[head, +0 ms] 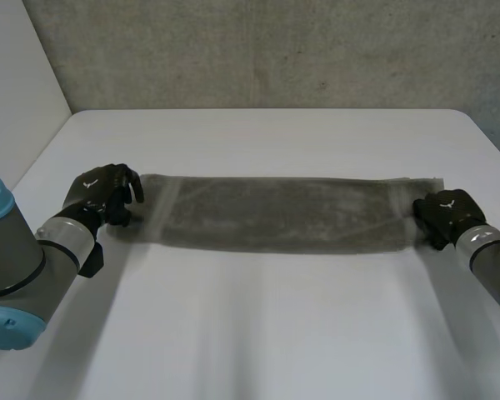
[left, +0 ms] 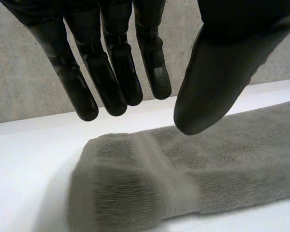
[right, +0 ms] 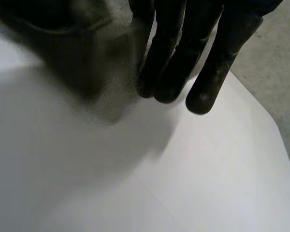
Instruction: Fold the towel.
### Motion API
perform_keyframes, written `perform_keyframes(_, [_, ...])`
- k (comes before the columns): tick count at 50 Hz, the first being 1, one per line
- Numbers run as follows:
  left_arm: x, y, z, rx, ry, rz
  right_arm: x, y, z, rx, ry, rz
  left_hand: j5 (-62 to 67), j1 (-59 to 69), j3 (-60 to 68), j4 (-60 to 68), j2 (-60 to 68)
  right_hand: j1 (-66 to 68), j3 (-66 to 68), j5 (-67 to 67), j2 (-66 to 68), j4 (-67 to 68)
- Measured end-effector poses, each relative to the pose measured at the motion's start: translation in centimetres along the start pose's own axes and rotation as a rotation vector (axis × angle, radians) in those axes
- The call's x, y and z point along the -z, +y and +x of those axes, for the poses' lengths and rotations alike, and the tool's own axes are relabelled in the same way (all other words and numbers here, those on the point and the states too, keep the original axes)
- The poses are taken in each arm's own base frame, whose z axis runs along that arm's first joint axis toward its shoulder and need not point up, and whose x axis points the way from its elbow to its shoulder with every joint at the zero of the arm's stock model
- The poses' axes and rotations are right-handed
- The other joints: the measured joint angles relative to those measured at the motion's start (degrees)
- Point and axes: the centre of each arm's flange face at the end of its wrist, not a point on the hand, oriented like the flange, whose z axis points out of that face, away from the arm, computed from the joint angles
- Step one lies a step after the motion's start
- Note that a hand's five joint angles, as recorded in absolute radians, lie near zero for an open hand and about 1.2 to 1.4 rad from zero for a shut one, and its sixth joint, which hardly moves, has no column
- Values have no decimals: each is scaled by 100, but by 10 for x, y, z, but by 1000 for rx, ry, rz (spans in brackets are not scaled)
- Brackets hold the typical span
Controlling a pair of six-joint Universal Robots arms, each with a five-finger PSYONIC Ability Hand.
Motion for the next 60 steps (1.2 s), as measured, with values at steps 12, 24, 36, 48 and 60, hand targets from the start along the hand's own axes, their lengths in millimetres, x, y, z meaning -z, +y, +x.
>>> perform_keyframes(12, [0,0,0,0,-1,-1,-7,8,48,38,107,-11,-1109,-1110,-1051,-1059,-1045,1,117,704,265,130])
perform_keyframes(24, [0,-3,-1,1,-3,8,-1,-20,128,150,267,68,-3822,-3655,-3756,-3696,-3720,1,137,708,265,130])
perform_keyframes(36, [0,-3,-1,4,0,19,34,-183,-11,237,-12,462,-3822,-3655,-3754,-3706,-3738,1,149,708,354,131])
perform_keyframes(48, [1,-1,1,1,6,32,81,-197,-243,369,-407,588,-3822,-3656,-3754,-3706,-3744,-4543,-5415,-5134,-5368,-5450])
perform_keyframes(60, [2,1,3,-2,14,31,72,-181,-192,355,-244,415,-3822,-3656,-3754,-3707,-3746,-4821,-6064,-5675,-5880,-6044])
